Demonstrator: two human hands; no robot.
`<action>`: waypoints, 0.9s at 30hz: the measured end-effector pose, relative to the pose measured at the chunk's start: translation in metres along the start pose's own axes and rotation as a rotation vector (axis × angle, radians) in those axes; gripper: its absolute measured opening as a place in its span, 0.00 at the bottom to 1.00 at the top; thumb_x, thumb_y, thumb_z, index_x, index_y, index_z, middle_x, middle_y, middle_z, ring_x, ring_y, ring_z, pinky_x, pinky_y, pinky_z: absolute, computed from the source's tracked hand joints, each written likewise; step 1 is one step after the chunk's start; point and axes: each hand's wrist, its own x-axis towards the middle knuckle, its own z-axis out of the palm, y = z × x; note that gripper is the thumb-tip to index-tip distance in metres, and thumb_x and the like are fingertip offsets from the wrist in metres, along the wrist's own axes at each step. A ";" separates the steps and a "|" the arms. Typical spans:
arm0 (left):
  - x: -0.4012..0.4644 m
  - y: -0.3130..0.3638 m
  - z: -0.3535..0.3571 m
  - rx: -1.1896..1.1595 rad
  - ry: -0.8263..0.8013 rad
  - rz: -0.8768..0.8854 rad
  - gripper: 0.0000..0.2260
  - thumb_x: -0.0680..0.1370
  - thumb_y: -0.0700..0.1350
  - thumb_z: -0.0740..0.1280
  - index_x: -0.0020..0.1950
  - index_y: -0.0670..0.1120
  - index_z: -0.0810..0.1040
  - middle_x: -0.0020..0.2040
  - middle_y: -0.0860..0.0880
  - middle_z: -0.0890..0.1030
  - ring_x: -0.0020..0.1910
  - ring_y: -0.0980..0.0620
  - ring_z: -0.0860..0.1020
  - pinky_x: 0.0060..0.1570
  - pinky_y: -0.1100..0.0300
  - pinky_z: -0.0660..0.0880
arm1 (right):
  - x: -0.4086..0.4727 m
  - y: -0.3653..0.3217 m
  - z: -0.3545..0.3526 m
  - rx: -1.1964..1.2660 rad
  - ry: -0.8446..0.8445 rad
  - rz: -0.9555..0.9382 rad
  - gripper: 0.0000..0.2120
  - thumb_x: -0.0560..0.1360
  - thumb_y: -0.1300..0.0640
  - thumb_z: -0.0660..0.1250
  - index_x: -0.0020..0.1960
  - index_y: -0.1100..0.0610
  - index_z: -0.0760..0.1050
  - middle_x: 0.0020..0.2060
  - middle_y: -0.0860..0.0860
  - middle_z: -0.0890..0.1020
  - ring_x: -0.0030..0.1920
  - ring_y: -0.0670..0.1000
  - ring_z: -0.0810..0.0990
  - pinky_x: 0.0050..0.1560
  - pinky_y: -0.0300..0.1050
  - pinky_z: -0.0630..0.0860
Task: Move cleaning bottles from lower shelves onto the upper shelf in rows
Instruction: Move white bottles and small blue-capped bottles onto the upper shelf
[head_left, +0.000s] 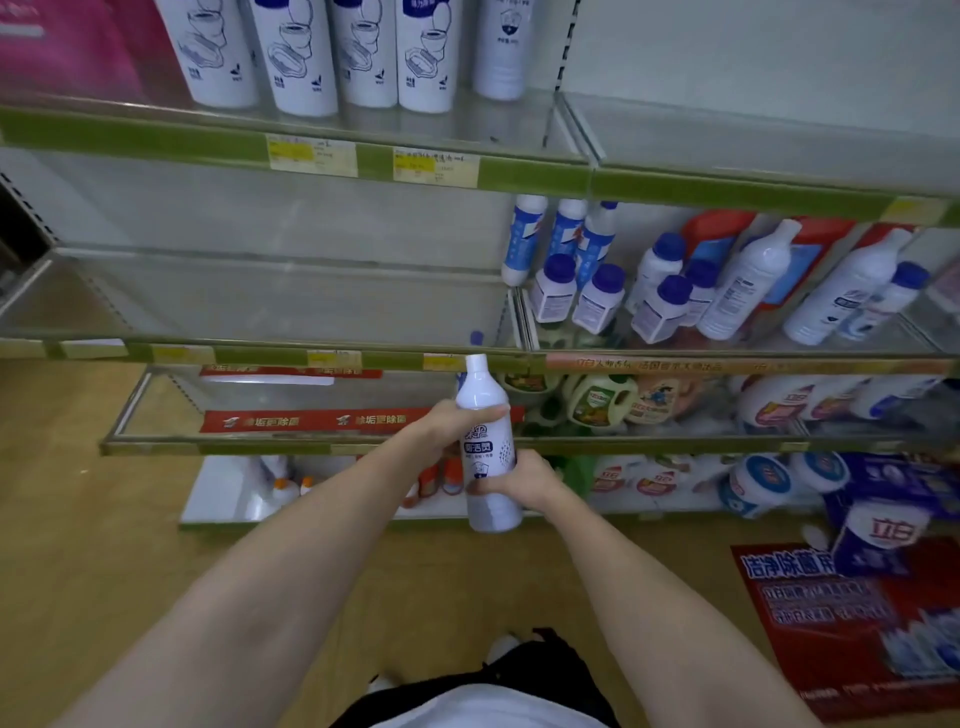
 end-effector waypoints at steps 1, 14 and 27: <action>-0.001 -0.002 0.000 0.025 -0.005 -0.024 0.23 0.72 0.60 0.76 0.55 0.44 0.77 0.51 0.44 0.84 0.48 0.46 0.83 0.47 0.51 0.81 | -0.001 0.003 0.001 0.004 -0.012 0.003 0.25 0.60 0.47 0.83 0.53 0.51 0.80 0.48 0.48 0.85 0.48 0.49 0.83 0.52 0.50 0.81; -0.003 -0.007 0.048 -0.030 0.034 -0.049 0.28 0.75 0.63 0.70 0.61 0.41 0.77 0.50 0.42 0.85 0.47 0.44 0.84 0.43 0.51 0.81 | -0.011 0.046 -0.039 0.201 -0.196 0.032 0.24 0.67 0.46 0.80 0.58 0.52 0.78 0.51 0.49 0.85 0.50 0.50 0.83 0.47 0.46 0.79; 0.000 -0.027 0.100 -0.247 0.190 -0.098 0.34 0.66 0.58 0.80 0.64 0.40 0.75 0.52 0.41 0.86 0.50 0.40 0.85 0.51 0.44 0.82 | -0.007 0.092 -0.047 0.380 -0.356 0.059 0.23 0.69 0.50 0.78 0.60 0.54 0.78 0.51 0.52 0.86 0.50 0.54 0.86 0.49 0.48 0.82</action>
